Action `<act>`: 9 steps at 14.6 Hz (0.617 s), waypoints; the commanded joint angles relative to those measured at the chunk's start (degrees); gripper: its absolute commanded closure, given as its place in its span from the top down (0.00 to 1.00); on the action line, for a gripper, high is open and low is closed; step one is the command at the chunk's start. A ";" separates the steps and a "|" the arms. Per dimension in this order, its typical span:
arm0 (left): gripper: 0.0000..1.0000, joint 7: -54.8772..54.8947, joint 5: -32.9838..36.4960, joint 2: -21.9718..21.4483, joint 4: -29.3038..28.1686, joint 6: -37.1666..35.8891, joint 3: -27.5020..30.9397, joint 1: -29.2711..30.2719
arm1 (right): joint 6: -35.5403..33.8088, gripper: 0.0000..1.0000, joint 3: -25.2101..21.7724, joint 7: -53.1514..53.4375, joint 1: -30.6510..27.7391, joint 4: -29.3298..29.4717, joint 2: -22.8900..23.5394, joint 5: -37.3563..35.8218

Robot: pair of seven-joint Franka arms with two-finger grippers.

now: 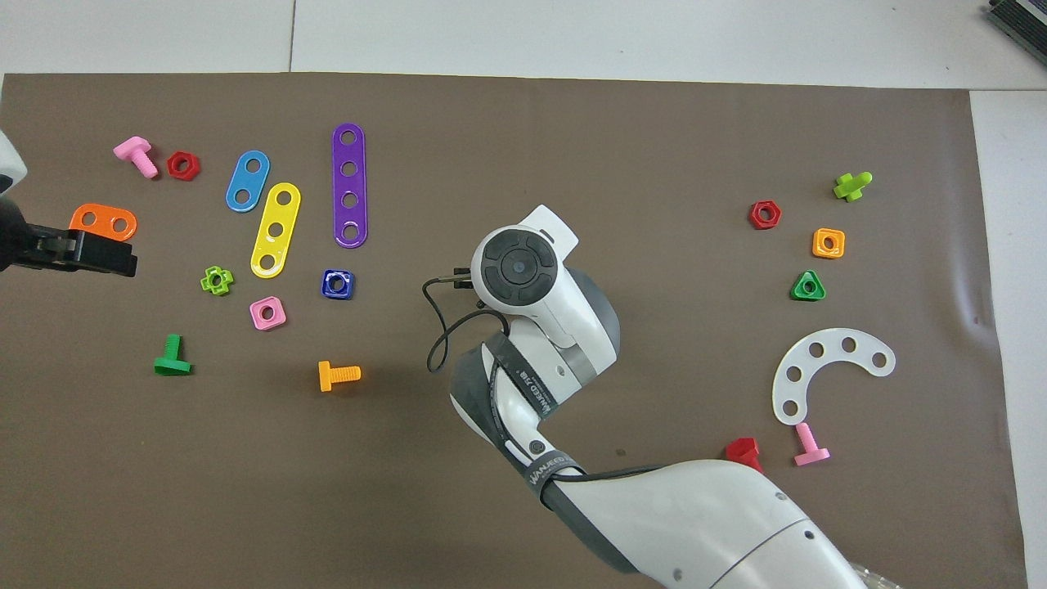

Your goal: Unscrew and place screws in storage area

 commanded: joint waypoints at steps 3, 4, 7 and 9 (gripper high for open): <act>1.00 0.75 0.90 -1.85 -2.29 1.44 -0.41 0.52 | 1.31 0.49 0.14 -1.50 -0.05 -0.92 -0.28 0.58; 1.00 0.75 0.90 -1.85 -2.29 1.44 -0.41 0.52 | 1.31 0.46 0.14 -1.41 -0.05 -0.92 -0.28 0.58; 1.00 0.75 0.90 -1.85 -2.29 1.44 -0.41 0.52 | 1.05 0.00 0.14 -1.50 -0.05 -0.83 -0.28 0.58; 1.00 0.75 0.90 -1.85 -2.29 1.44 -0.41 0.52 | 0.26 0.00 0.23 -1.41 -0.05 -0.75 -0.37 0.58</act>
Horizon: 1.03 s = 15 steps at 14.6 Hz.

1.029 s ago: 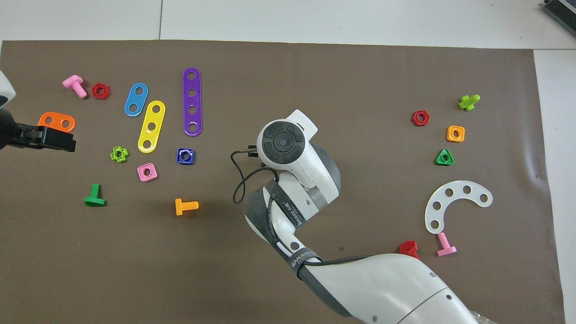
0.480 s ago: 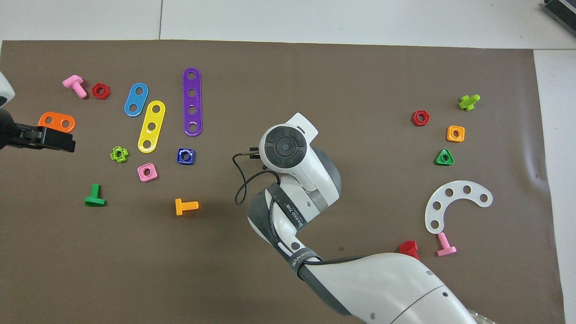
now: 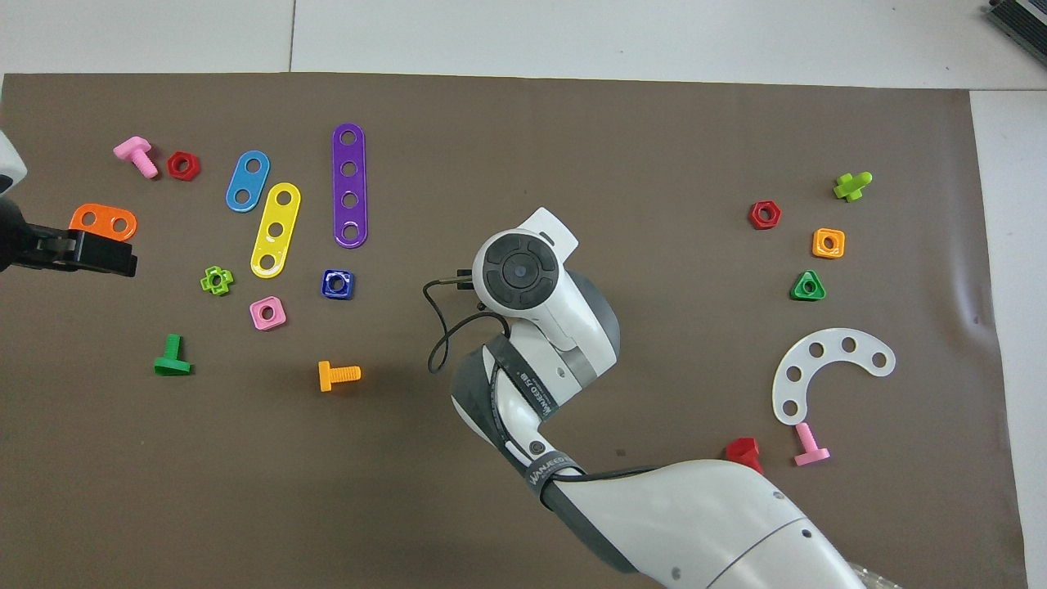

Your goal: Unscrew and place screws in storage area

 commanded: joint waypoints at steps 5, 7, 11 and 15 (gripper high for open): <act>1.00 0.74 0.90 -1.85 -2.29 1.43 -0.40 0.52 | -4.96 0.00 0.22 -0.62 -0.45 1.87 -1.42 1.02; 1.00 0.74 0.90 -1.85 -2.29 1.43 -0.40 0.52 | -7.51 0.00 0.04 -0.79 -3.25 -0.23 -7.28 1.02; 1.00 0.74 0.90 -1.85 -2.29 1.43 -0.40 0.52 | -8.05 0.00 0.04 -7.36 -12.99 -12.16 -19.76 0.93; 1.00 0.74 0.90 -1.85 -2.29 1.43 -0.40 0.52 | -7.27 0.00 0.04 -17.21 -22.23 -17.71 -22.69 0.93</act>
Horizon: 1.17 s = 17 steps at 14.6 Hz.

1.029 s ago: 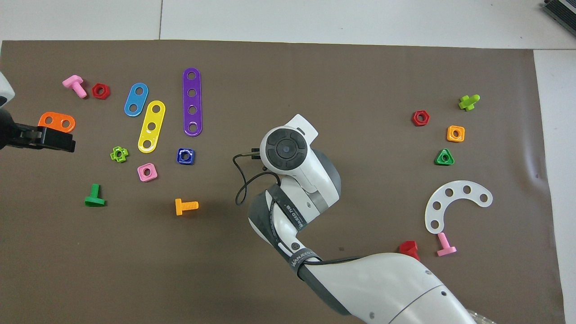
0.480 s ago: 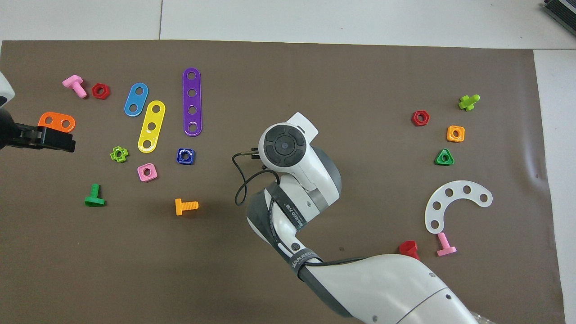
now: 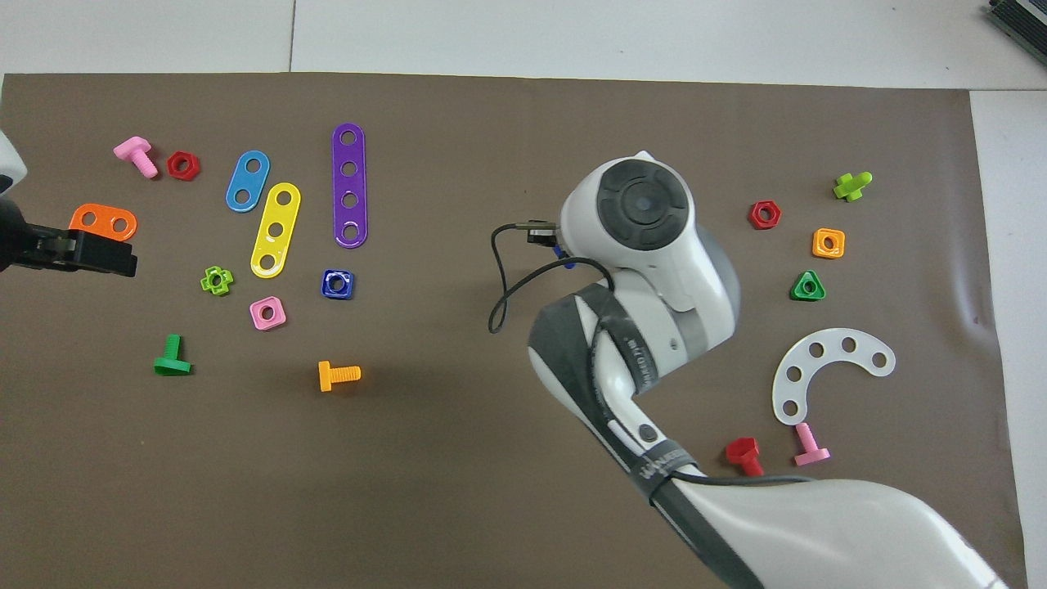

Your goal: Unscrew and place screws in storage area

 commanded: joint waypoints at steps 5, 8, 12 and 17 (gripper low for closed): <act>1.00 0.73 0.90 -1.85 -2.29 1.43 -0.40 0.52 | 10.52 0.00 0.88 -13.03 -11.31 -13.95 -2.49 0.92; 1.00 0.73 0.90 -1.85 -2.29 1.43 -0.40 0.52 | 15.28 0.00 0.96 -13.99 -12.98 -17.30 -1.88 0.92; 1.00 0.73 0.90 -1.85 -2.29 1.43 -0.40 0.52 | 17.75 0.00 0.96 -13.56 -13.60 -18.97 -0.82 1.01; 1.00 0.73 0.90 -1.85 -2.29 1.43 -0.40 0.52 | 17.84 1.00 0.88 -11.45 -13.43 -17.58 -0.29 1.01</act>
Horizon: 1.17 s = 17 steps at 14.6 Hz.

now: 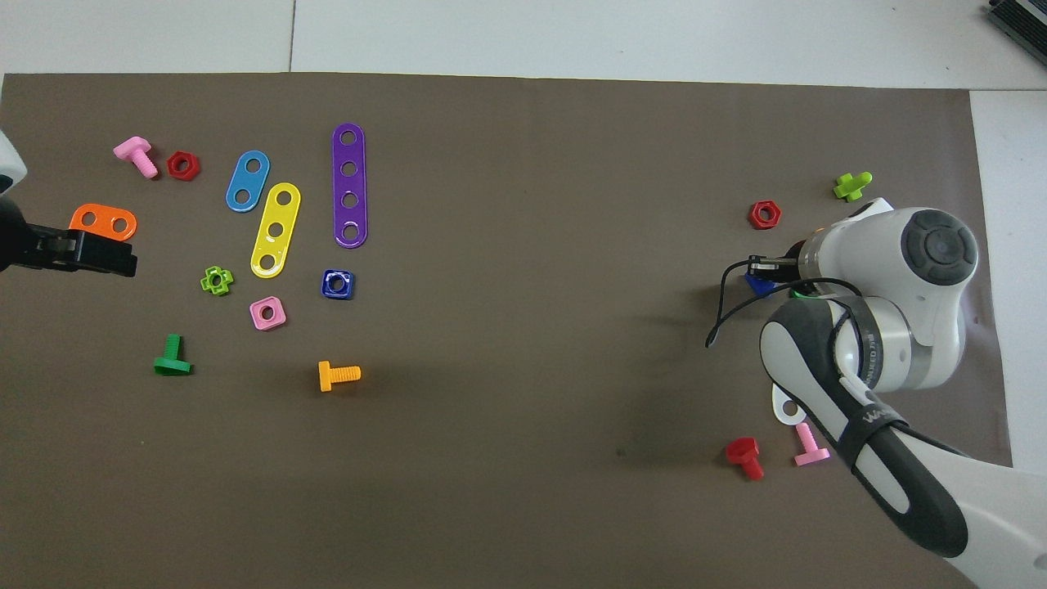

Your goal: Unscrew and place screws in storage area

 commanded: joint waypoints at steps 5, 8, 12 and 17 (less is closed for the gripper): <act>1.00 0.72 0.90 -1.84 -2.29 1.43 -0.40 0.51 | -12.70 1.00 0.11 0.70 -1.53 10.84 -3.56 0.04; 1.00 0.72 0.90 -1.84 -2.29 1.43 -0.40 0.51 | -23.87 1.00 0.10 -0.09 -4.24 12.97 -10.84 -0.05; 1.00 0.72 0.90 -1.84 -2.29 1.43 -0.40 0.51 | -43.90 1.00 -0.25 -0.09 -5.75 20.23 -16.40 -0.05; 1.00 0.72 0.90 -1.84 -2.29 1.43 -0.40 0.51 | -53.44 1.00 0.45 -1.85 -4.96 28.97 -16.31 -3.03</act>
